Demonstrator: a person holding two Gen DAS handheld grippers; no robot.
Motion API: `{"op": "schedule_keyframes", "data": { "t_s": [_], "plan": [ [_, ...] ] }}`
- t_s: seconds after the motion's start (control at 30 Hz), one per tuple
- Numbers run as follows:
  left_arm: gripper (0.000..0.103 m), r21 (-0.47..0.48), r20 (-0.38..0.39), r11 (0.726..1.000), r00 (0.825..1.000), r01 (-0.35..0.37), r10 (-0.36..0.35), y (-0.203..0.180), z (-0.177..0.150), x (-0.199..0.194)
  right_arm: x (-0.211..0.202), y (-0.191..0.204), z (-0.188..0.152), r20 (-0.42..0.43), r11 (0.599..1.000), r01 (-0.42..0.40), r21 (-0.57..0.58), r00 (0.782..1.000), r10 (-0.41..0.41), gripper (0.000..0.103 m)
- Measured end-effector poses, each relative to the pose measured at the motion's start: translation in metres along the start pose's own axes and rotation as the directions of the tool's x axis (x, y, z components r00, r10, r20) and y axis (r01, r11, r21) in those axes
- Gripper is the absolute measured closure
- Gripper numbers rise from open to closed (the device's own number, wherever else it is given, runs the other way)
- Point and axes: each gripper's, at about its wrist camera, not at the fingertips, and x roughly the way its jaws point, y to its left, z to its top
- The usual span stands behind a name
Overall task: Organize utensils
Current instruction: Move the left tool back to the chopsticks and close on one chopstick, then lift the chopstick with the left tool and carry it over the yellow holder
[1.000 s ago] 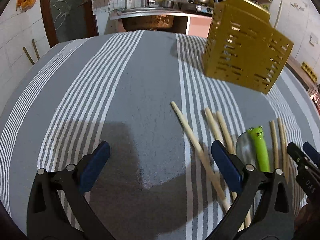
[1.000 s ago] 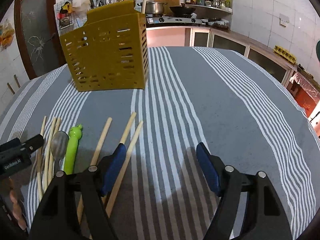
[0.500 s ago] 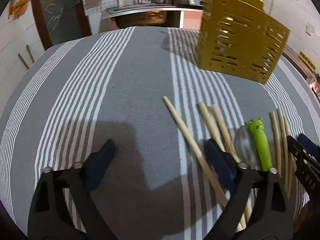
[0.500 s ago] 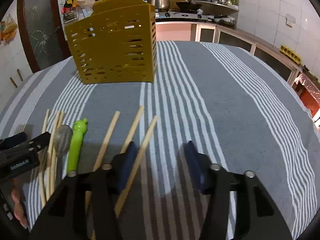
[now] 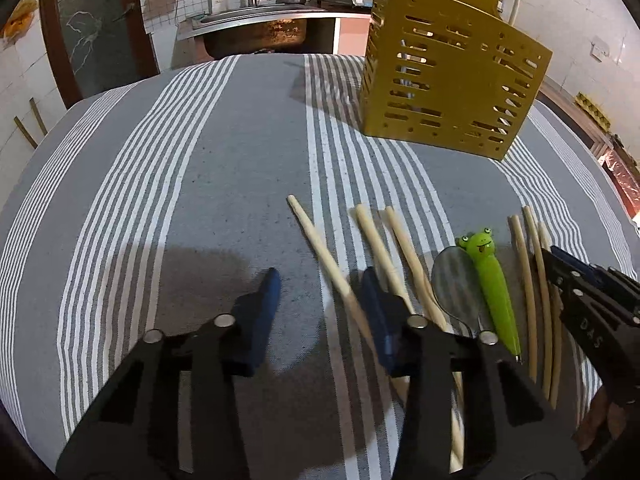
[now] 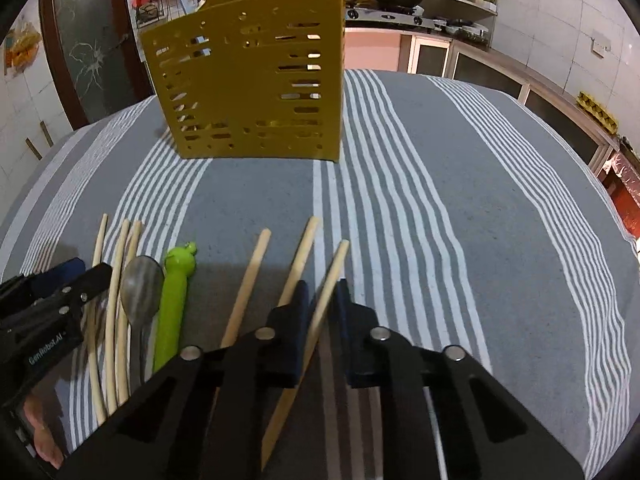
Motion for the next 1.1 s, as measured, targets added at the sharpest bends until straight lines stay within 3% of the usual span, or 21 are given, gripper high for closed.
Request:
{"op": "schedule_keyframes", "data": {
  "t_s": [0.03, 0.1, 0.37, 0.43, 1.1],
  "plan": [
    [0.077, 0.005, 0.008, 1.0, 1.0, 0.007, -0.007, -0.001, -0.002, -0.001, -0.001, 0.001, -0.002, 0.011, 1.0, 0.004, -0.003, 1.0, -0.004, 0.09],
    [0.083, 0.013, 0.021, 1.0, 1.0, 0.011, -0.011, -0.003, -0.007, -0.003, -0.003, 0.001, -0.005, 0.02, 1.0, -0.007, -0.001, 1.0, 0.007, 0.091],
    [0.09, 0.023, 0.022, 0.999, 0.999, 0.03, -0.03, -0.002, -0.004, -0.004, -0.005, -0.004, -0.005, 0.031, 0.999, -0.039, 0.029, 0.999, 0.038, 0.096],
    [0.098, 0.024, 0.02, 0.999, 0.999, 0.036, -0.036, 0.002, -0.001, -0.003, -0.005, -0.007, -0.006, 0.034, 0.999, -0.043, 0.031, 0.999, 0.042, 0.096],
    [0.099, 0.009, 0.02, 0.999, 0.999, 0.041, -0.041, 0.006, 0.003, 0.002, 0.0, -0.007, -0.002, 0.016, 0.999, -0.033, -0.004, 0.999, 0.034, 0.096]
  ]
}}
